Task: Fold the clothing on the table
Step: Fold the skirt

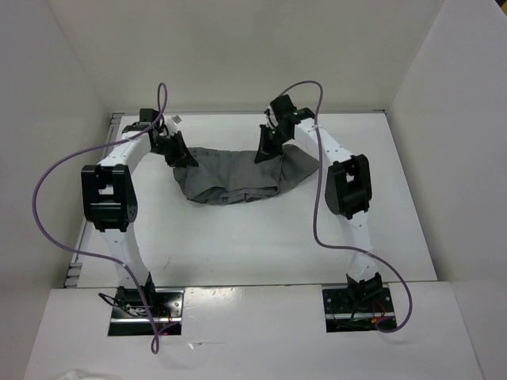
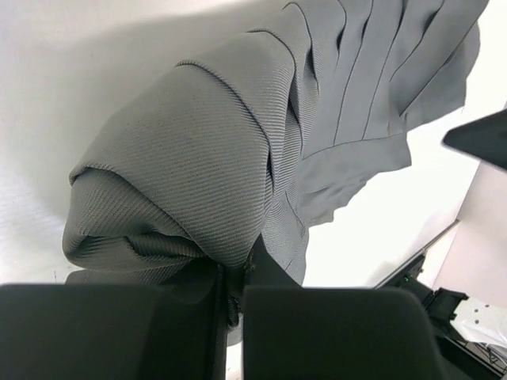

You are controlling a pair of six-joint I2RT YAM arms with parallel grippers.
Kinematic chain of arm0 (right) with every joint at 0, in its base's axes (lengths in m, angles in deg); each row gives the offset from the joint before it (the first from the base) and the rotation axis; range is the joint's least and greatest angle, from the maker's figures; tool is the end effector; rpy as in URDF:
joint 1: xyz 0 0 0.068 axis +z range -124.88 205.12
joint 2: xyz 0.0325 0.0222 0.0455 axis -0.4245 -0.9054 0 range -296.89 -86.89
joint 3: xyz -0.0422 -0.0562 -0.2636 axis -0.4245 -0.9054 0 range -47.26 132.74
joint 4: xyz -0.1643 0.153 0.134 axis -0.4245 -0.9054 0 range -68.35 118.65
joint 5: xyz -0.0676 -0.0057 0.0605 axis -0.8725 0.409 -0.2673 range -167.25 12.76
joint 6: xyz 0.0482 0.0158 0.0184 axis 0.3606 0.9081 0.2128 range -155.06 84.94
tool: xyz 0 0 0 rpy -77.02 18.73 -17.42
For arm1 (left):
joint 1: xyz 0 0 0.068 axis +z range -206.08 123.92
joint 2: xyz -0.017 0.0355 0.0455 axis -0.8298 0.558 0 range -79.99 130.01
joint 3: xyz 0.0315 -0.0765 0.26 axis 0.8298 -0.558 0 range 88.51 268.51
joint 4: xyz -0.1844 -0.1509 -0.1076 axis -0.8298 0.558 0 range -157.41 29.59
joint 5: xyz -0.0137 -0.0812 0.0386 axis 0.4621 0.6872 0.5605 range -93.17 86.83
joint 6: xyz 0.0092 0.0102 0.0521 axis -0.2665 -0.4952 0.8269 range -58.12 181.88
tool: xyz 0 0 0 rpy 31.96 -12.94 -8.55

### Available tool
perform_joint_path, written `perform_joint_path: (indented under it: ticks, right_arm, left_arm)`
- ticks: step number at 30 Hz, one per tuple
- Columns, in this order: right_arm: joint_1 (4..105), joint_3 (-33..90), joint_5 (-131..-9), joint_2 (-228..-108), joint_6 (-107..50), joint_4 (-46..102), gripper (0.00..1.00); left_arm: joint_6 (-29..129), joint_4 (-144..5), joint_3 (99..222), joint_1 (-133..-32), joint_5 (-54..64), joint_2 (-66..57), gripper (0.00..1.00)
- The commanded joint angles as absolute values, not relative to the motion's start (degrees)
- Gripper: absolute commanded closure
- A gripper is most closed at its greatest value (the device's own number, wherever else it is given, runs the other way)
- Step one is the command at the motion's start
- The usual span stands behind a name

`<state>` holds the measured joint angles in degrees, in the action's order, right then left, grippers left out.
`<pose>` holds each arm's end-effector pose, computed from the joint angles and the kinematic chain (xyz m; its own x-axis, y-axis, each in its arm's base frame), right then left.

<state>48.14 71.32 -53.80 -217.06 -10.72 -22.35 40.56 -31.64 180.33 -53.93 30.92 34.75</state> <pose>0.4468 0.2053 0.2300 -0.9618 0.0023 -0.2739 -0.1437 0.8471 0.5116 0.4337 -0.0037 0.2247 -0.8898 -0.3348 -0.3101 -0.0683 0.7695 -0.6350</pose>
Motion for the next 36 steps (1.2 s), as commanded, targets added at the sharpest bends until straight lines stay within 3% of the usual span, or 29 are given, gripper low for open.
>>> perform_joint_path:
  ticks: [1, 5, 9, 21, 29, 36]
  right_arm:
    - [48.9, 77.4, -45.9, -221.6, -9.3, -19.2, 1.0]
    - [48.9, 90.8, -41.2, -230.0, -8.3, -20.6, 1.0]
    - [49.6, 105.2, -44.0, -239.7, -7.6, -26.6, 1.0]
    - [51.9, 108.5, -45.1, -247.9, -5.3, -25.0, 1.0]
    - [56.8, 108.0, -54.9, -248.8, -5.3, -30.3, 1.0]
    - [59.2, 104.9, -49.7, -249.3, -3.4, -28.6, 1.0]
  left_arm:
    - [42.4, -30.0, 180.1, -54.1, 31.4, 33.4, 1.0]
    - [42.4, -30.0, 180.1, -54.1, 30.8, 33.4, 1.0]
    - [42.4, -29.4, 181.7, -54.6, 30.2, 33.9, 1.0]
    - [39.5, -28.9, 183.8, -56.3, 29.2, 33.9, 1.0]
    - [35.6, -29.5, 187.6, -59.9, 27.2, 35.1, 1.0]
    - [33.4, -29.0, 194.5, -62.8, 27.2, 37.6, 1.0]
